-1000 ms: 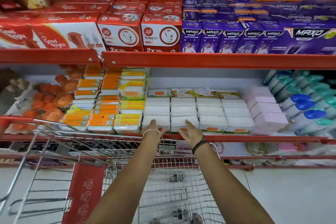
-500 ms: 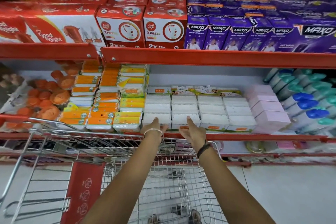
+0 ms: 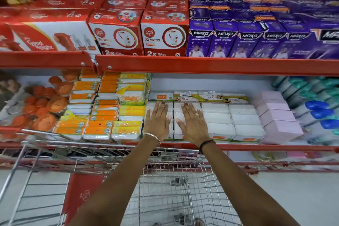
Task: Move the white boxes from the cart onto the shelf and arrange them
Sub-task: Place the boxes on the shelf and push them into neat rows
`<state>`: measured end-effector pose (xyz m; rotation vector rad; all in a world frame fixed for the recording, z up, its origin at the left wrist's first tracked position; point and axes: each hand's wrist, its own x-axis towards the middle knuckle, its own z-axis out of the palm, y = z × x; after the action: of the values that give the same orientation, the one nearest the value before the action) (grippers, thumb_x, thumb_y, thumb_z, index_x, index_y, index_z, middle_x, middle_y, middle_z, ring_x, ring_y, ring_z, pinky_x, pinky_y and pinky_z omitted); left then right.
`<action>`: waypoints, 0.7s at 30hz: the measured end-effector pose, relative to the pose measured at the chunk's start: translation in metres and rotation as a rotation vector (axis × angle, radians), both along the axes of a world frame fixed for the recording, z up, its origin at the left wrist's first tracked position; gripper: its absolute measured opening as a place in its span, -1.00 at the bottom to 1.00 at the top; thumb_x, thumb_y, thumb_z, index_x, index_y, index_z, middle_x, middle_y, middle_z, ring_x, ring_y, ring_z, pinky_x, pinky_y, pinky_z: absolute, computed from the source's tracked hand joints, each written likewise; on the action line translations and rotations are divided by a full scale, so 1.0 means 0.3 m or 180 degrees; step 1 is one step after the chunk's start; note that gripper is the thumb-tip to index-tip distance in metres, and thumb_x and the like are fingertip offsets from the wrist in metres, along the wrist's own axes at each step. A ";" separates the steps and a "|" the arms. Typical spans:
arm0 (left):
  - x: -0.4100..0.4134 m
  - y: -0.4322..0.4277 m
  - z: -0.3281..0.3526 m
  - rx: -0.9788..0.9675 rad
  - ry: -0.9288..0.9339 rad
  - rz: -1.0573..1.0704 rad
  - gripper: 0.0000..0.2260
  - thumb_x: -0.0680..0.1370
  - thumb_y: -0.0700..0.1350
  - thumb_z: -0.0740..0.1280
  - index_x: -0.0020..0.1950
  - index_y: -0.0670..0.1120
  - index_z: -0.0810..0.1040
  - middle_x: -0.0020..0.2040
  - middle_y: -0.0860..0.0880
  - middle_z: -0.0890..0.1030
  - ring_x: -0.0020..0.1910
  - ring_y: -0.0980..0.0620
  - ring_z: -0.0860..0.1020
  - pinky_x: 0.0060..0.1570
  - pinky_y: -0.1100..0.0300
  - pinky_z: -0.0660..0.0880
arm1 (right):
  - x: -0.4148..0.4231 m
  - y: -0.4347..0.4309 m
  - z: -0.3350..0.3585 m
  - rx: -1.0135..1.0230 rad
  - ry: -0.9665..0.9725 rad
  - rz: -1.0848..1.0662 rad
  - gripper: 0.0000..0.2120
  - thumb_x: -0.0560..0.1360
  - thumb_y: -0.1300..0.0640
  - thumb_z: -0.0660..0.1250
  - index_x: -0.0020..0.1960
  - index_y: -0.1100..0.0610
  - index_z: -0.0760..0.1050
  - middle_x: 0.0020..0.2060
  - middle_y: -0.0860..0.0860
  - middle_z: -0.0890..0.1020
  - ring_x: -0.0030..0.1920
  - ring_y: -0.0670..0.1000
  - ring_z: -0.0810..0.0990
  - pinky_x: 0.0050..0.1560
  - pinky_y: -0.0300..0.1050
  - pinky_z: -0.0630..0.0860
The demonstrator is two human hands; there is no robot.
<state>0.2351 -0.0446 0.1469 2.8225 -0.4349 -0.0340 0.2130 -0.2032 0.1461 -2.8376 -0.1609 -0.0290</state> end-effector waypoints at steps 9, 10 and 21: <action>0.009 -0.021 -0.035 0.0317 -0.0046 0.0022 -0.48 0.56 0.08 -0.26 0.50 -0.05 -0.04 0.54 -0.02 0.07 0.51 0.02 -0.06 0.48 -0.08 -0.10 | 0.003 0.001 -0.031 -0.0033 -0.0139 -0.0100 -0.39 0.53 -0.11 -0.19 0.50 0.13 0.09 0.50 0.06 0.24 0.51 0.03 0.13 0.45 -0.06 -0.13; 0.010 -0.020 -0.037 0.0322 -0.0068 0.0017 -0.44 0.52 0.09 -0.30 0.50 -0.05 -0.03 0.53 -0.02 0.09 0.50 0.02 -0.04 0.48 -0.08 -0.10 | 0.003 0.002 -0.029 -0.0047 -0.0133 -0.0106 -0.39 0.53 -0.11 -0.20 0.50 0.12 0.08 0.50 0.06 0.24 0.51 0.03 0.13 0.43 -0.07 -0.15; -0.026 -0.099 0.013 -0.0038 -0.0240 -0.0072 -0.39 0.51 0.12 -0.29 0.48 -0.11 0.07 0.52 -0.08 0.13 0.50 -0.03 -0.02 0.46 -0.07 -0.12 | -0.038 -0.196 0.052 0.0216 -0.0271 -0.0416 -0.33 0.50 -0.19 -0.24 0.49 0.13 0.12 0.49 0.10 0.25 0.51 0.03 0.13 0.51 0.04 -0.05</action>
<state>0.2272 -0.0744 0.1507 2.8143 -0.4820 0.0704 0.2015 -0.2619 0.1616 -2.7759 0.0075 -0.1800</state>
